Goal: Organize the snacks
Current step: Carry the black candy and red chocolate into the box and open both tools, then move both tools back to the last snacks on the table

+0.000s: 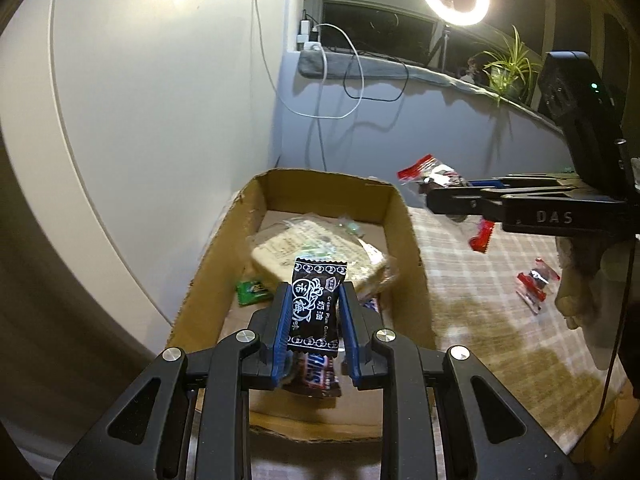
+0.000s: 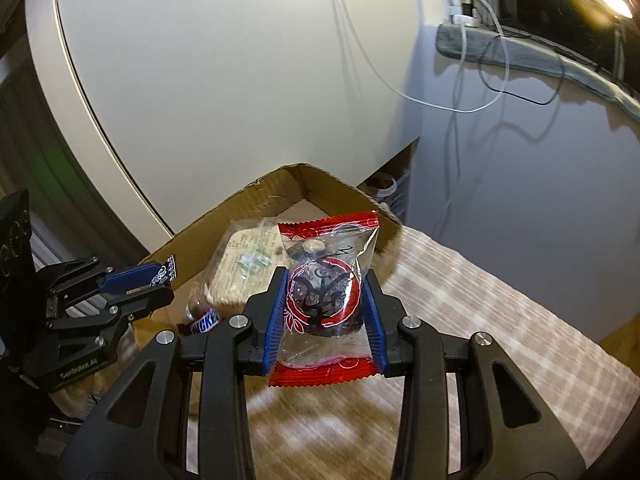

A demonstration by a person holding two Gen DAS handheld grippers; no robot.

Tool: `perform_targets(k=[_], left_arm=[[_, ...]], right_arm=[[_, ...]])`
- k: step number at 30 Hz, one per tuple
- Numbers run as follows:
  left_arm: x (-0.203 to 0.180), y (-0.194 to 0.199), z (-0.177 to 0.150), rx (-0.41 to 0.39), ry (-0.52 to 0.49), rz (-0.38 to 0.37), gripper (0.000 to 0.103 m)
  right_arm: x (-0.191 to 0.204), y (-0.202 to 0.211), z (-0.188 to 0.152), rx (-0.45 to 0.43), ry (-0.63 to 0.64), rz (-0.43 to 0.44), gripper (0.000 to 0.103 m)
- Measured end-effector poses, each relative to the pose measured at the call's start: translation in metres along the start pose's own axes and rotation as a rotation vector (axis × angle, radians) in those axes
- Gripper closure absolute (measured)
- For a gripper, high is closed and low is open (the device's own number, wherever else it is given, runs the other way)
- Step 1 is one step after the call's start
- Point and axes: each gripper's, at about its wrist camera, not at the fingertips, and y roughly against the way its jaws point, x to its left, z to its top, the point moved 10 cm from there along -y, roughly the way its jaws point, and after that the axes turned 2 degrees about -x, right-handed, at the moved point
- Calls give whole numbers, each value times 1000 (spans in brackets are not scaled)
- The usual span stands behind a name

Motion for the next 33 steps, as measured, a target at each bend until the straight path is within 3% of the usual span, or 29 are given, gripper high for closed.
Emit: perform_targets(k=[9,19,20,22,27,28,33], left_arm=[[9,-7,-1,9,11,12,81],[10,-8,1,3,10,18,79],[10,-8,1,4,9,20,77],[11,-8,1,0,9,25,62],[9,-5,2,-11,2,38,39],[9,-4,3,-17,0,40,38],[6,-2,5,-24,-9,47,35]], right_arm=[[8,-33,2,46,10,-1,66],[14,-39,5,55,31,-9,64],[14,-38,5,53,32,-9,61],[14,-36,7,45,37,-15,49],[15,-27,11,16,43,-27,25],[15,-26,12,13,42,-28,21],[13,-21,11,18,46,-38,20]])
